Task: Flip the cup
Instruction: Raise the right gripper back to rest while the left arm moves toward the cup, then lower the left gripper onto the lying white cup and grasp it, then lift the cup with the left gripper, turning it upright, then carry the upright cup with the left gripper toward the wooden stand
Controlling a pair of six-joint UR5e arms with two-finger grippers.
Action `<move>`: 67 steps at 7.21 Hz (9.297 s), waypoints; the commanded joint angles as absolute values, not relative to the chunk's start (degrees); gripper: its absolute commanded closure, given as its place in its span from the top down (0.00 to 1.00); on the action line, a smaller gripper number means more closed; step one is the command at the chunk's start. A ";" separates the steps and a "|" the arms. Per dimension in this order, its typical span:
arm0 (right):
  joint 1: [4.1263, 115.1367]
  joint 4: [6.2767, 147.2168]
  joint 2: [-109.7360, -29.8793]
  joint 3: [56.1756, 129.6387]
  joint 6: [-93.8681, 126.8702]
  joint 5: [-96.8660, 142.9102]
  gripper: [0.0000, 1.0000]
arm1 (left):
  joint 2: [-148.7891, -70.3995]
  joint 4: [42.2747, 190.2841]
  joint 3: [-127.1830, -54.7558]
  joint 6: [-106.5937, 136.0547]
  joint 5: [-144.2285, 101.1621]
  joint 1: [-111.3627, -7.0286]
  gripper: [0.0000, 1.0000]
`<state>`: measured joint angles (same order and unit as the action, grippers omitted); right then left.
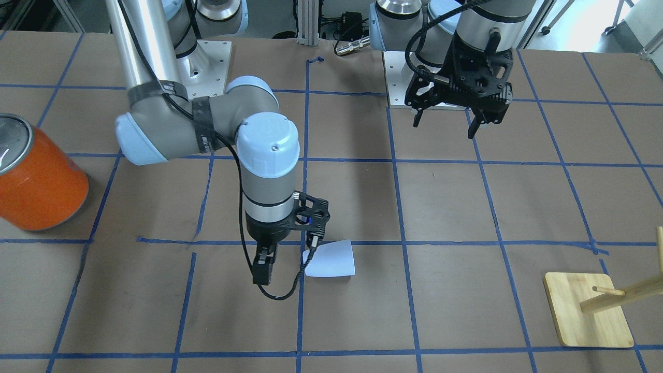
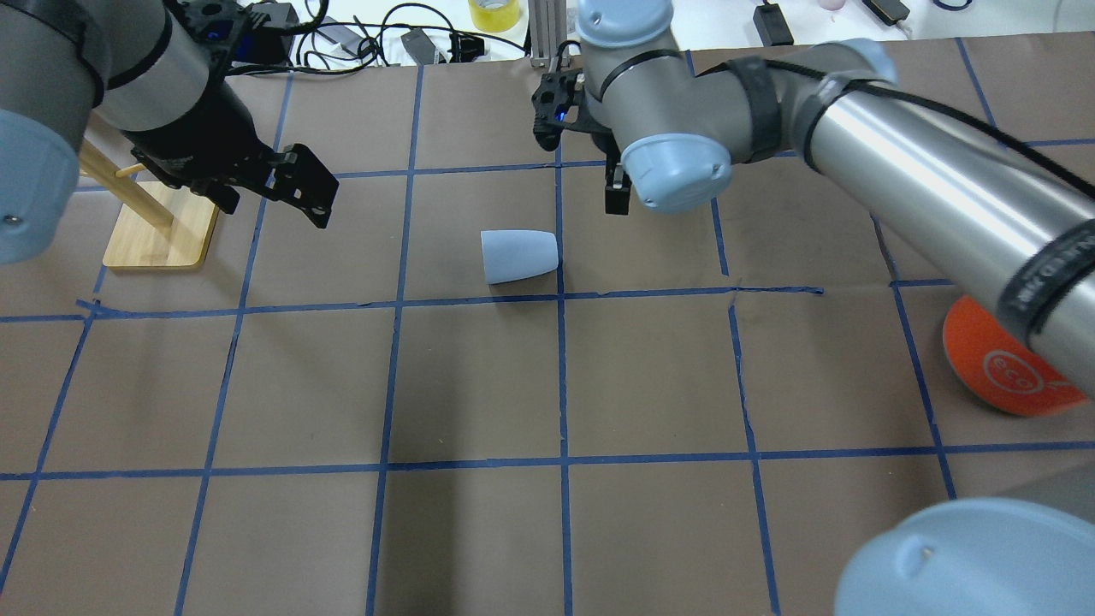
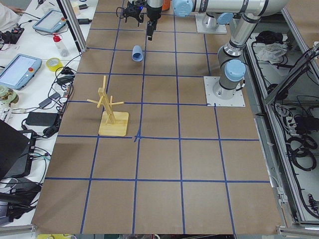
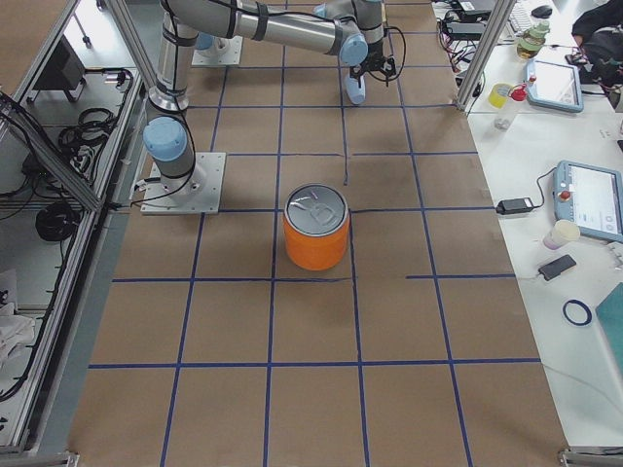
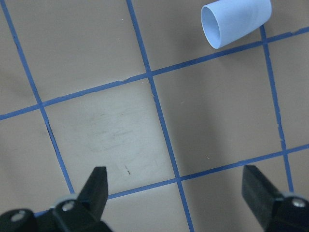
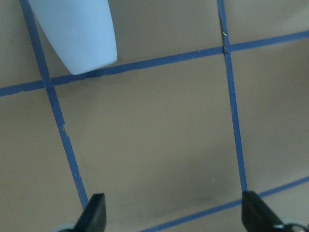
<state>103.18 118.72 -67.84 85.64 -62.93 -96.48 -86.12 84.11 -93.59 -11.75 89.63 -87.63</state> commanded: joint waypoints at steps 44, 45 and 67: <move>91.67 94.83 -87.19 85.43 0.26 -90.62 1.00 | -114.71 59.93 -90.79 79.79 98.08 -94.06 0.00; 91.67 95.18 -86.93 85.43 0.26 -90.62 1.00 | -114.87 59.33 -90.79 70.23 103.92 -93.09 0.00; 92.11 95.19 -86.49 85.43 -0.09 -90.44 1.00 | -132.27 37.79 -90.09 56.25 159.55 -97.91 0.00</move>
<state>92.11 95.24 -86.56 85.43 -0.06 -90.49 -131.95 37.69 -89.90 54.18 154.52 -97.09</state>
